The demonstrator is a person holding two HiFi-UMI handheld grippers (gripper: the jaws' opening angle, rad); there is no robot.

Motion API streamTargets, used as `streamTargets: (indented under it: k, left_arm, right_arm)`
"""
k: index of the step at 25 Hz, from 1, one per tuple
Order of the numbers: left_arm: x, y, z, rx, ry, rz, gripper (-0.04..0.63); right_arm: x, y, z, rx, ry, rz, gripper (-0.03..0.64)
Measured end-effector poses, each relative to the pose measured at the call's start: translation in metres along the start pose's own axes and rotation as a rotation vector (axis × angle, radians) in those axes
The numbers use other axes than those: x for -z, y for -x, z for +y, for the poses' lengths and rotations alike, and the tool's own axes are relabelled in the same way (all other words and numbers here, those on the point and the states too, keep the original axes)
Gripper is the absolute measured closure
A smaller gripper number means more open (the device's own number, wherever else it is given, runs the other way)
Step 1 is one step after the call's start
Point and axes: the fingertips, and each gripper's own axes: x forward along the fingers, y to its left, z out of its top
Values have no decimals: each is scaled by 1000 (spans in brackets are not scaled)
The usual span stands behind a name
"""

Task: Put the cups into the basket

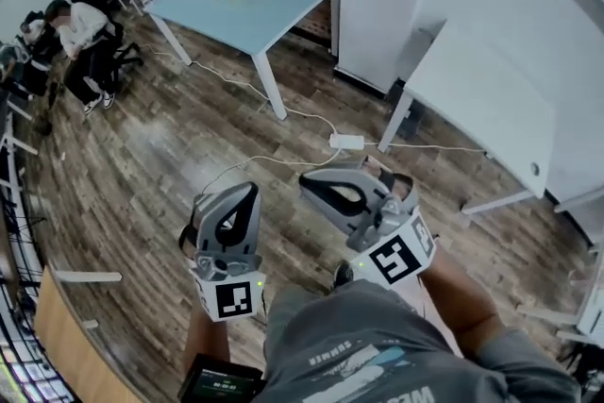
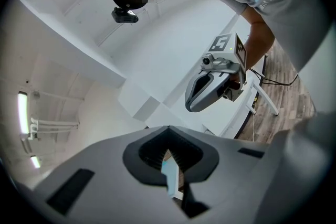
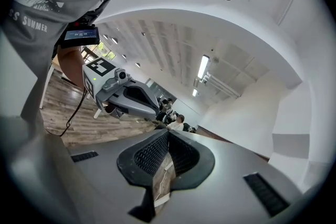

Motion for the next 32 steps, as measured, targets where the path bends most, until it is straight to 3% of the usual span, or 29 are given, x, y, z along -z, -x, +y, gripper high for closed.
streamTargets:
  k: [7,15,25,32]
  left_arm:
    - [30,-20,23,-22,19,0,594]
    - [57,-53,61,35,18,-99,595]
    - [115,-54,103,69,29,-125,595]
    - [135,-83,113,61,33,-112,595]
  right_arm:
    - [15,-36,-14,-25,5,20,603]
    - [22,-75,-48,65,18,67,603]
    - [29,-144,-56,120,6,101,603]
    - [49,-165,-77,93,1,92,603]
